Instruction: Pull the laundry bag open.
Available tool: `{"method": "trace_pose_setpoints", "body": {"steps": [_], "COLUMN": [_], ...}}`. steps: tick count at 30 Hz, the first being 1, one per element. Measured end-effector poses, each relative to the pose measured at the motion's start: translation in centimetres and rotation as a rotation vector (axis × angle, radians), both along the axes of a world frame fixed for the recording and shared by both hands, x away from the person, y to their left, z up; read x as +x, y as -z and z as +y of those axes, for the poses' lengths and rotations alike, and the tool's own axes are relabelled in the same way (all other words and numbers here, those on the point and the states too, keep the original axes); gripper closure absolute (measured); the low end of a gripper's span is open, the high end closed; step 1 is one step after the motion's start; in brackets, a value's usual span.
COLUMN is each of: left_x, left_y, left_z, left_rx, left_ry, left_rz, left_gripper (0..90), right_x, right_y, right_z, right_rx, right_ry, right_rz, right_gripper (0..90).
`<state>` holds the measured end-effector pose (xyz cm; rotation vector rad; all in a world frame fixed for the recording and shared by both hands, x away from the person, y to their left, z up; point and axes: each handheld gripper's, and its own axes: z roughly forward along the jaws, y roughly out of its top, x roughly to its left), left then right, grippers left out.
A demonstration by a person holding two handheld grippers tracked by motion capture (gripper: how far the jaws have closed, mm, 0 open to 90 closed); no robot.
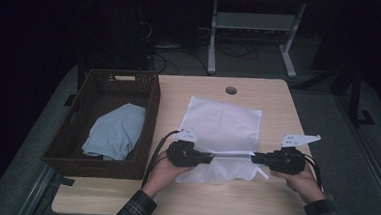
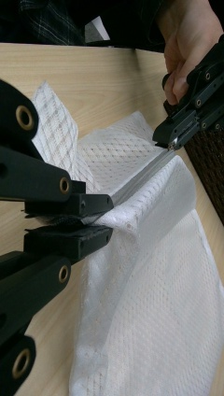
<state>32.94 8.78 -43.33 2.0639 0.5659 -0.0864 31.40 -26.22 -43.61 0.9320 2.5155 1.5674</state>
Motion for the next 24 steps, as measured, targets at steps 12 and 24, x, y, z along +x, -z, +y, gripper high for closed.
{"method": "trace_pose_setpoints", "body": {"steps": [12,24], "left_x": [0.2,0.4], "left_y": [0.0,0.0], "left_z": [0.6,1.4], "left_rx": [0.005,0.013], "left_ry": [-0.017,-0.042], "left_rz": [0.000,-0.004], "left_gripper": [86.2,86.3], "right_x": [0.2,0.4], "right_y": [0.0,0.1], "right_z": [-0.6,-1.3], "right_rx": [-0.005,-0.014], "right_ry": [0.021,0.045], "right_rz": [0.002,0.001], "right_gripper": [83.7,83.7]}}
